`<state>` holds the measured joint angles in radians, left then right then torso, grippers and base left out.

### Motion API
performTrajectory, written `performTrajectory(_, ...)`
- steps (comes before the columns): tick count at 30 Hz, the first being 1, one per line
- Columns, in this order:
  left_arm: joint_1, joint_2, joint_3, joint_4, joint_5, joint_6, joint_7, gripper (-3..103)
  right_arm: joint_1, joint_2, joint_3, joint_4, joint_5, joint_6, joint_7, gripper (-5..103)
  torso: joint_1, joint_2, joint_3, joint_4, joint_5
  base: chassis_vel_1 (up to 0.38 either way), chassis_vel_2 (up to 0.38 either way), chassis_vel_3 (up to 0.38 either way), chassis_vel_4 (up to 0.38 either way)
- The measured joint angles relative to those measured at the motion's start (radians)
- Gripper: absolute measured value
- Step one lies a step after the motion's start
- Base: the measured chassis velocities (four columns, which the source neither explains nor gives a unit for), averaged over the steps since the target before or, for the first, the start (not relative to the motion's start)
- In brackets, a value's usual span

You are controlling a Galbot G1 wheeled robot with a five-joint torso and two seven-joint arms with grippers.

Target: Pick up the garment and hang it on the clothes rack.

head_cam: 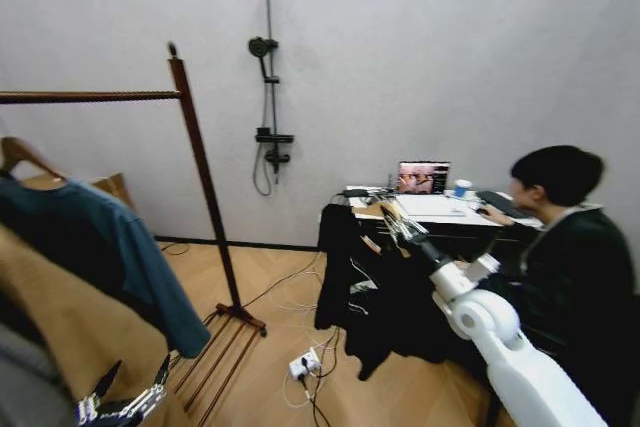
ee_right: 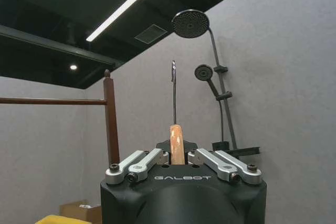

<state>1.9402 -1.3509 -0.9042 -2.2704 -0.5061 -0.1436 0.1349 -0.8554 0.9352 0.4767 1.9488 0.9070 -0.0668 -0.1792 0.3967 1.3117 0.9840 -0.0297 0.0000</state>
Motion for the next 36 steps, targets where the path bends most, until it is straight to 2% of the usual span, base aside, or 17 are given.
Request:
performTrajectory(7, 0.000, 0.000, 0.000, 0.000, 0.000, 0.000, 0.000, 100, 0.137, 0.004, -0.093, -0.032, 0.012, -0.029, 0.037, 10, -0.008, -0.016, -0.009, 0.0008, -0.0001, 0.129, 0.111, 0.107, 0.129)
performTrajectory(8, 0.000, 0.000, 0.000, 0.000, 0.000, 0.000, 0.000, 100, 0.161, 0.002, -0.107, -0.039, 0.015, -0.033, 0.040, 10, -0.009, -0.018, -0.010, 0.0002, -0.0003, 0.143, 0.149, 0.142, 0.141)
performTrajectory(21, 0.000, 0.000, 0.000, 0.000, 0.000, 0.000, 0.000, 100, 0.253, -0.012, -0.176, -0.080, 0.030, -0.052, 0.044, 10, -0.010, -0.021, -0.011, -0.0001, 0.0000, 0.132, 0.121, 0.120, 0.118)
performTrajectory(29, 0.000, 0.000, 0.000, 0.000, 0.000, 0.000, 0.000, 100, 0.314, -0.010, -0.222, -0.108, 0.035, -0.056, 0.041, 10, 0.003, 0.005, 0.002, 0.0001, -0.0001, 0.141, 0.119, 0.118, 0.121)
performTrajectory(36, 0.000, 0.000, 0.000, 0.000, 0.000, 0.000, 0.000, 100, 0.381, -0.014, -0.242, -0.148, 0.035, -0.057, 0.035, 10, 0.022, 0.044, 0.022, 0.0002, 0.0000, 0.112, 0.113, 0.115, 0.104)
